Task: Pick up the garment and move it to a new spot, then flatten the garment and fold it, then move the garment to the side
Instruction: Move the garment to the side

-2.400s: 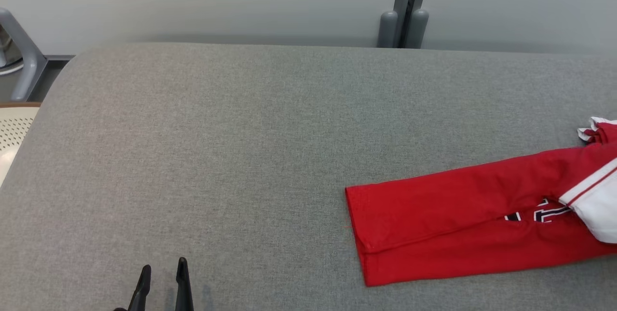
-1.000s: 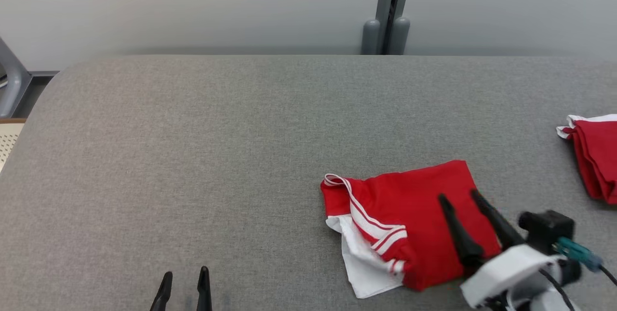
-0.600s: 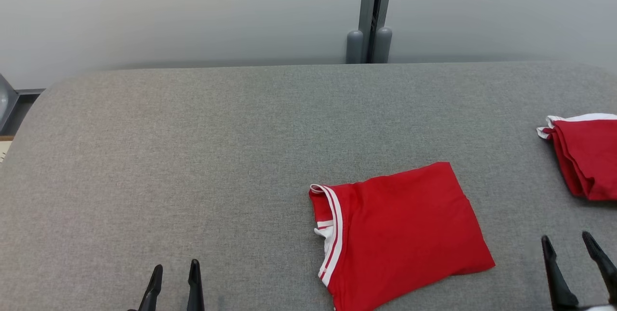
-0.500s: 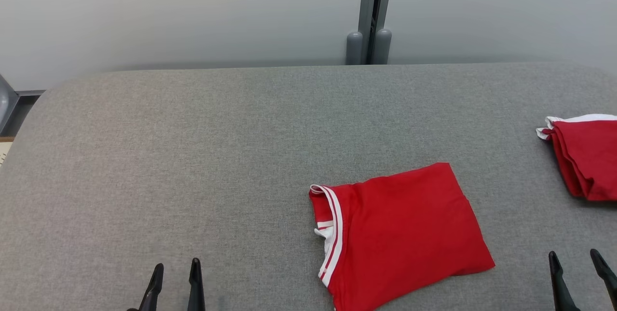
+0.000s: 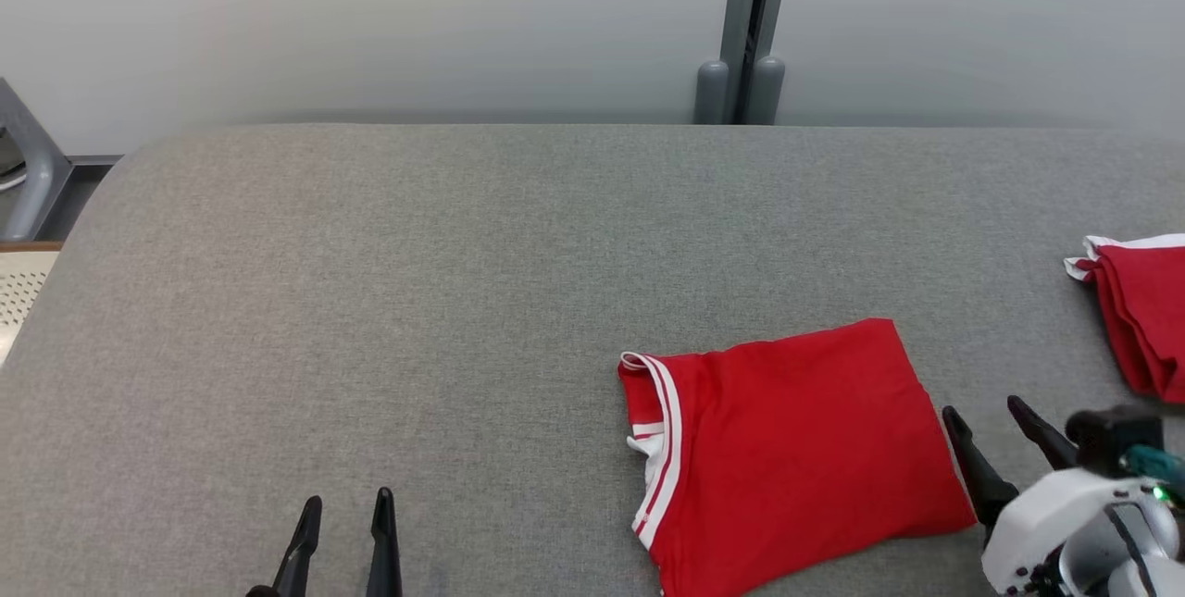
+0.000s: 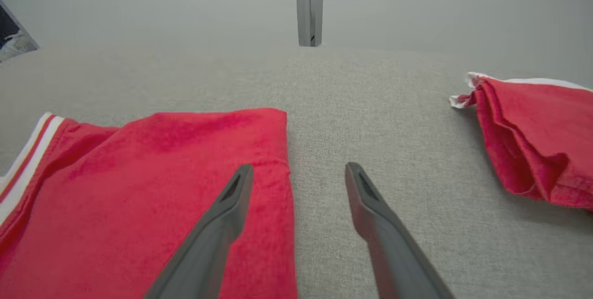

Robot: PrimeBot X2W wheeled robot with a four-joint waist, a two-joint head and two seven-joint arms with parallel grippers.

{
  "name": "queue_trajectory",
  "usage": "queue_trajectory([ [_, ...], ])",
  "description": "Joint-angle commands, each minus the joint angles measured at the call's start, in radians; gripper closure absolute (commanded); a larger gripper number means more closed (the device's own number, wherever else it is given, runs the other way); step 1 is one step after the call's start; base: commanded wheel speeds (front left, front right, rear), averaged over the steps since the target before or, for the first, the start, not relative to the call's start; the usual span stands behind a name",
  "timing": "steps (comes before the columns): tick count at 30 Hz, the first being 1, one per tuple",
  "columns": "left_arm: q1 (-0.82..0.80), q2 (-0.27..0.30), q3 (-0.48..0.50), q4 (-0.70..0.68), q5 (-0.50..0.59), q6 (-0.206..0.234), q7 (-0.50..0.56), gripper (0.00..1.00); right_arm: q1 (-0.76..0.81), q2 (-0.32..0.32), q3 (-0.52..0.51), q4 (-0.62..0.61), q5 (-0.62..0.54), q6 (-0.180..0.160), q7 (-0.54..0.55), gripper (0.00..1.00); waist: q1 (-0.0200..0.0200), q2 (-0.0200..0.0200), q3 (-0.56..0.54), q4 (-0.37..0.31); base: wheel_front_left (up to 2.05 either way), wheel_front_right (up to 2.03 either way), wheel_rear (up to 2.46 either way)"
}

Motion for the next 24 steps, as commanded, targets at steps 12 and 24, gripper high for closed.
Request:
queue_trajectory([
  [12, -0.040, 0.004, -0.045, 0.017, -0.007, 0.001, -0.004, 0.00, -0.215, -0.032, 0.126, 0.323, 0.129, 0.000, 0.286, 0.00, 0.0000, 0.0001, 0.019, 0.075, 0.00, 0.00, 0.00],
  [24, -0.069, 0.004, -0.041, 0.007, -0.012, 0.000, -0.004, 0.00, -0.424, -0.097, 0.172, 0.362, 0.296, 0.000, 0.279, 1.00, 0.0000, 0.0001, 0.070, 0.029, 0.00, 0.00, 0.00],
])
